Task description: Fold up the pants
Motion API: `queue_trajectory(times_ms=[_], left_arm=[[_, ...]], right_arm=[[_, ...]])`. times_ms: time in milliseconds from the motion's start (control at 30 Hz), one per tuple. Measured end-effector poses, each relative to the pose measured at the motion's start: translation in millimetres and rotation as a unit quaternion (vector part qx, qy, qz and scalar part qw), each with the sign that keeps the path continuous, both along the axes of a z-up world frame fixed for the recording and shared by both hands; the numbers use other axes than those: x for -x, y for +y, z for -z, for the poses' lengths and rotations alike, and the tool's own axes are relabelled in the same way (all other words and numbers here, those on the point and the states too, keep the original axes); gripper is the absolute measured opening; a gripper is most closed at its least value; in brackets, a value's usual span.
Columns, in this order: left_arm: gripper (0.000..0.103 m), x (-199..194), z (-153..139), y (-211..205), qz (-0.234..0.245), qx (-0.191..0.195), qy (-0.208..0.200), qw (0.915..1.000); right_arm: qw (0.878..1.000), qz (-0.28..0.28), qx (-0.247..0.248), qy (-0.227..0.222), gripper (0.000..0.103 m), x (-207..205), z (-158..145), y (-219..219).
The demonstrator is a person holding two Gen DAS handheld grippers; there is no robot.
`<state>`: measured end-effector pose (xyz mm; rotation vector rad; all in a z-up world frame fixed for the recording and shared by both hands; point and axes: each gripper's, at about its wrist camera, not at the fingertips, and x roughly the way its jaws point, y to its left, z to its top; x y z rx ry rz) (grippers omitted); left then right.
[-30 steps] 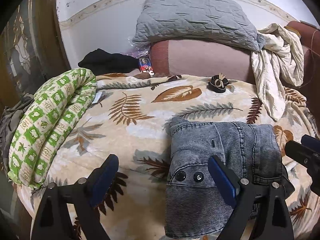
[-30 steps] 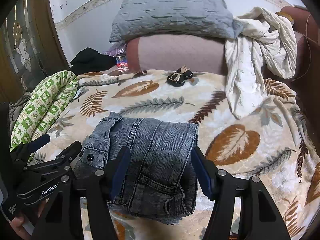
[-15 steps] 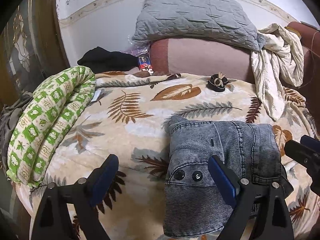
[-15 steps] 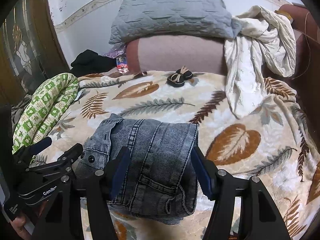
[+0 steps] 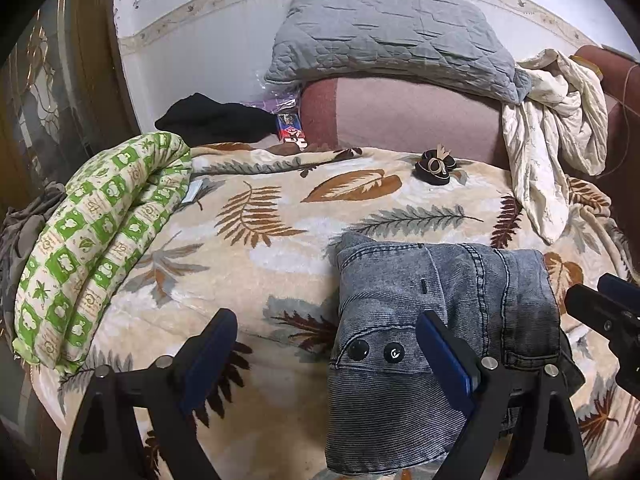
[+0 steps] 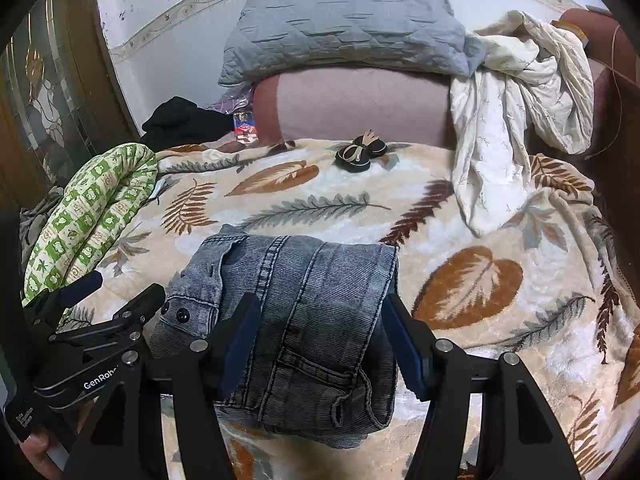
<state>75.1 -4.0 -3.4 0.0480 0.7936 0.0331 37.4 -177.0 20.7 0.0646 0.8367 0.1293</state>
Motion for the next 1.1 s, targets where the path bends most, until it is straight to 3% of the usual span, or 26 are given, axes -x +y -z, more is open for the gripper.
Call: queue_trajectory(times_ms=[433,867,1100], left_arm=[[0.093,9,-12,-5,0.013,0.009,-0.012,0.9998],[0.093,17,-19,-14,0.039,0.001,-0.010,0.9992],[0.093,20,-15,-20,0.043,-0.018,-0.031,0.9985]], right_arm=[[1.000,-0.005,-0.027,0.013,0.064,4,-1,2],[1.000,-0.016,-0.011,0.012,0.064,11,1,12],[1.000,-0.005,-0.012,0.013,0.064,7,10,7]])
